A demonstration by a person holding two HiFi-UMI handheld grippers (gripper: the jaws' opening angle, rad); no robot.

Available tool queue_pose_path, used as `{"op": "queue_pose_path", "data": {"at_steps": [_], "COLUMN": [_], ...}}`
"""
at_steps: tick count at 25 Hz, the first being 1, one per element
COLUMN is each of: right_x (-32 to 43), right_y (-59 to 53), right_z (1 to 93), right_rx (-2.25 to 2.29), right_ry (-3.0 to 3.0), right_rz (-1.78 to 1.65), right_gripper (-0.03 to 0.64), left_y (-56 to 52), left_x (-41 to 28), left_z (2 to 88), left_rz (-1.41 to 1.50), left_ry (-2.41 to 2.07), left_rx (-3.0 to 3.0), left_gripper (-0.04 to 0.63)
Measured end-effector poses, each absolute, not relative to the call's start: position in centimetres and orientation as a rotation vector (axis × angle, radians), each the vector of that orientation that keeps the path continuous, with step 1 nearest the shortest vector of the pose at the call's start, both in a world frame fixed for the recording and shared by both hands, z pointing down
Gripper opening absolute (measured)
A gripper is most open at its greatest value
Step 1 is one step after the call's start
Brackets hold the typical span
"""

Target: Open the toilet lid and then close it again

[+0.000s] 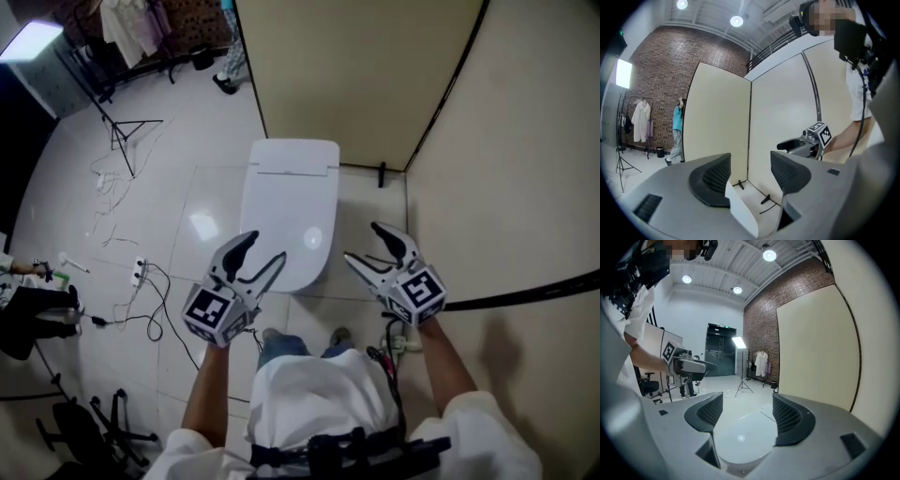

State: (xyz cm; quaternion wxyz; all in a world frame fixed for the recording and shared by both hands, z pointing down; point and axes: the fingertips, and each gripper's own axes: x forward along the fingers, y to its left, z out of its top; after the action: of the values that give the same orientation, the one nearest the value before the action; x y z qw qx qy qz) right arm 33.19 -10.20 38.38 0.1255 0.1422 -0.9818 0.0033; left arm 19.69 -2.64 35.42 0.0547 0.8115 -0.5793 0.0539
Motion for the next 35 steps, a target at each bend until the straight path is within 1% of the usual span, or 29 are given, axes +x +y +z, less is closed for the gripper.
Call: {"op": "queue_pose_path", "data": {"at_steps": [4,8,14,17,20,25,29,30,35], "right_x": [32.5,29.7,25.2,23.1,21.1,17.8,16.6,16.4,16.3], "right_y": [-8.9,-6.1,-1.5,2.0,4.2,5.5,5.9,6.0,5.5], "right_z": [41.4,42.8,46.1,49.4,54.0,63.3,72.4,74.7,84.0], "right_rx": [0.543,0.726,0.966,1.019,0.955,0.642,0.468,0.439,0.378], "right_ry": [-2.793,-2.678,-2.553,-2.42,-2.28,-2.078,-1.96,-1.934,-1.823], "right_rz": [0.026,0.038,-0.059,-0.033,-0.109,-0.392,-0.552,-0.583,-0.695], "right_gripper": [0.339,0.339,0.339,0.34,0.34,0.341,0.345,0.361,0.362], "left_y": [-3.0,-2.7,-1.1,0.7,1.5,1.6,2.2,2.6,4.8], "left_x": [17.3,13.0,7.2,5.0,3.5,2.5,2.1,2.0,1.1], "left_z": [37.8,39.3,43.4,45.5,48.1,52.9,56.9,58.1,64.1], "left_rz": [0.269,0.425,0.624,0.711,0.745,0.788,0.79,0.799,0.808], "left_ry": [-1.67,-1.525,-1.179,-1.001,-0.915,-0.862,-0.844,-0.84,-0.84], "left_rx": [2.548,2.655,2.871,2.949,2.97,2.965,2.974,2.973,2.938], "left_gripper": [0.262,0.262,0.262,0.262,0.262,0.262,0.262,0.262,0.262]}}
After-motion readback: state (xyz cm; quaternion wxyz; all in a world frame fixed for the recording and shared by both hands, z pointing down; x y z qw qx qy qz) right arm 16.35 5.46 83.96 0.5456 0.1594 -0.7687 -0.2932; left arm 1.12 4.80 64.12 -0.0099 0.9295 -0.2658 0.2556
